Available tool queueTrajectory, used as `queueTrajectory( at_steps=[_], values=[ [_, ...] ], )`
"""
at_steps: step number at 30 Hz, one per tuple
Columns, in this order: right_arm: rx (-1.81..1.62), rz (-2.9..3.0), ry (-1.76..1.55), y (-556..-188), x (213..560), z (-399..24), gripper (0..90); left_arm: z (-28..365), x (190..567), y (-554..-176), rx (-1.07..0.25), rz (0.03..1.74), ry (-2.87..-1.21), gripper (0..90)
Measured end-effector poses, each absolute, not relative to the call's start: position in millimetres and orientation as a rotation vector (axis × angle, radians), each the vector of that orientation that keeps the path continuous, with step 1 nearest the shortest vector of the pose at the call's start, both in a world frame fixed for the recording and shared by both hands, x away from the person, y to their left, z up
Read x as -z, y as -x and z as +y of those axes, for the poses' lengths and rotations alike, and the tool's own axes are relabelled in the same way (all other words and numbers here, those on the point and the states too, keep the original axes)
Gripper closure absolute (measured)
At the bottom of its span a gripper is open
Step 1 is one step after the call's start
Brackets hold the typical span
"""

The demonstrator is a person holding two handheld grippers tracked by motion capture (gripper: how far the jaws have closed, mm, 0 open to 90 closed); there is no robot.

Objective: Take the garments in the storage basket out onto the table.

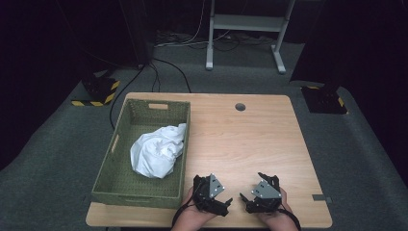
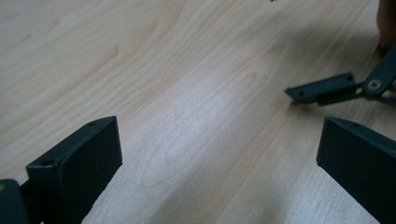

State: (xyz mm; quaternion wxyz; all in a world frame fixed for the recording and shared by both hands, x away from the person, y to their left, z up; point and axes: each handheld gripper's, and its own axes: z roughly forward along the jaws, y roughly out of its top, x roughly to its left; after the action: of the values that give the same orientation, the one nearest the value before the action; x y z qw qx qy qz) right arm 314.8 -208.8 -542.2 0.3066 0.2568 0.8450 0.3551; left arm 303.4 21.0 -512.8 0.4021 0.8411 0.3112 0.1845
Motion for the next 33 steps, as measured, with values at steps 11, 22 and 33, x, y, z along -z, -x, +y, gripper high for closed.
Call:
queueTrajectory(
  at_steps=[11,22,33],
  values=[
    [-0.978,2.230,-0.683,-315,541,-212,1.4,17,497,-301,-0.464,0.812,-2.121,0.8],
    [-0.981,2.238,-0.674,-315,541,-212,1.4,14,472,-298,-0.446,0.764,-2.114,1.5],
    [-0.984,2.236,-0.668,-314,541,-211,1.4,18,452,-298,-0.436,0.741,-2.102,1.6]
  ],
)
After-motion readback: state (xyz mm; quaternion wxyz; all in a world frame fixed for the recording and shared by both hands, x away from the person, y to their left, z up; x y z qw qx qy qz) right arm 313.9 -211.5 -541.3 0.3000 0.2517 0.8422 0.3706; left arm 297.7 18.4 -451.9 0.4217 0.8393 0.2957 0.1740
